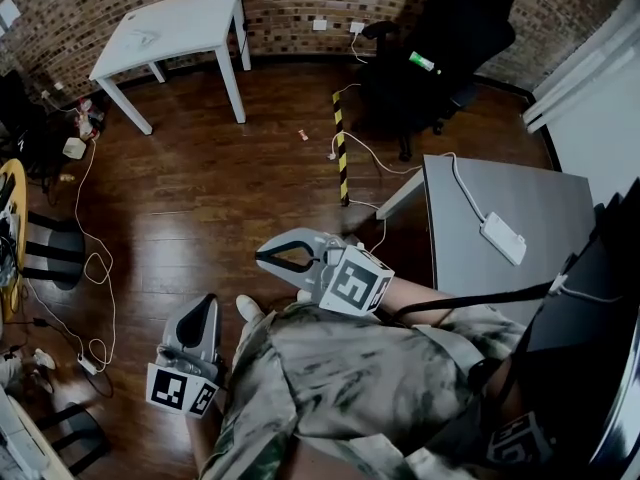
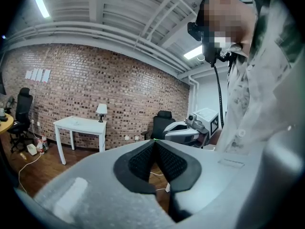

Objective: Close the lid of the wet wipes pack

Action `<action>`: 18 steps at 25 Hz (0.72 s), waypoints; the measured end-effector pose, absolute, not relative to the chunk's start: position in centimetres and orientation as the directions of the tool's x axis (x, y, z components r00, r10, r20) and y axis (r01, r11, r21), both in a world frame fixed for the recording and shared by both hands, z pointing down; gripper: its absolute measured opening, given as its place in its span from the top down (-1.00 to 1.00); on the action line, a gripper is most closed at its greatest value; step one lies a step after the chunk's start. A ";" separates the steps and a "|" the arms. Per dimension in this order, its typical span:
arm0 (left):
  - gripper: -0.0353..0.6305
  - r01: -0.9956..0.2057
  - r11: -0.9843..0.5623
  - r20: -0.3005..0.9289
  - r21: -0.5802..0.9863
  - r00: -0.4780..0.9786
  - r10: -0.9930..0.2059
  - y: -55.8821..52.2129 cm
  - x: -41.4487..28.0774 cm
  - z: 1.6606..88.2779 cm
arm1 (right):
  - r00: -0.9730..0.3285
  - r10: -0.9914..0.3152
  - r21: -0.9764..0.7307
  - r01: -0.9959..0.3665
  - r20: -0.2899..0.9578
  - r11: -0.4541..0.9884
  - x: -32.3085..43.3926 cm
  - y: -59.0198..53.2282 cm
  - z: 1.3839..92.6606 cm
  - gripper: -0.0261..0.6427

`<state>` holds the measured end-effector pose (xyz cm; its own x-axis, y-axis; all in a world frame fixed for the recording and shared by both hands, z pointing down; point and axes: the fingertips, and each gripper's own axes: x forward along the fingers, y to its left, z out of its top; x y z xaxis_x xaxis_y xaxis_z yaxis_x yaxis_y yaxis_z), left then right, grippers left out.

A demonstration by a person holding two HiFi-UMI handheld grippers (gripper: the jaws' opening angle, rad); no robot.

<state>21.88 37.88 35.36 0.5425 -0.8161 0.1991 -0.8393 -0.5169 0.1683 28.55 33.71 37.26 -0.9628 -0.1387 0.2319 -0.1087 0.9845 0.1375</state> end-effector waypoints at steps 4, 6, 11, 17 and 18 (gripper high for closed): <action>0.89 -0.838 -0.519 0.196 0.169 0.545 -0.815 37.3 21.9 35.3 | -0.963 -0.136 0.136 -0.107 0.232 0.985 28.4 33.4 37.4 0.90; 0.89 -0.836 -0.522 0.195 0.172 0.548 -0.814 37.2 22.0 35.4 | -0.962 -0.137 0.134 -0.108 0.235 0.985 28.4 33.3 37.4 0.90; 0.89 -0.830 -0.529 0.193 0.176 0.556 -0.808 36.7 22.0 35.8 | -0.962 -0.144 0.144 -0.113 0.231 0.983 28.4 33.0 37.6 0.90; 0.89 -0.823 -0.540 0.191 0.179 0.567 -0.801 35.6 21.5 35.8 | -0.957 -0.157 0.140 -0.125 0.244 0.982 28.1 32.1 37.6 0.90; 0.89 -0.821 -0.542 0.191 0.180 0.569 -0.800 35.4 21.4 35.9 | -0.955 -0.159 0.140 -0.127 0.249 0.982 28.1 31.9 37.6 0.90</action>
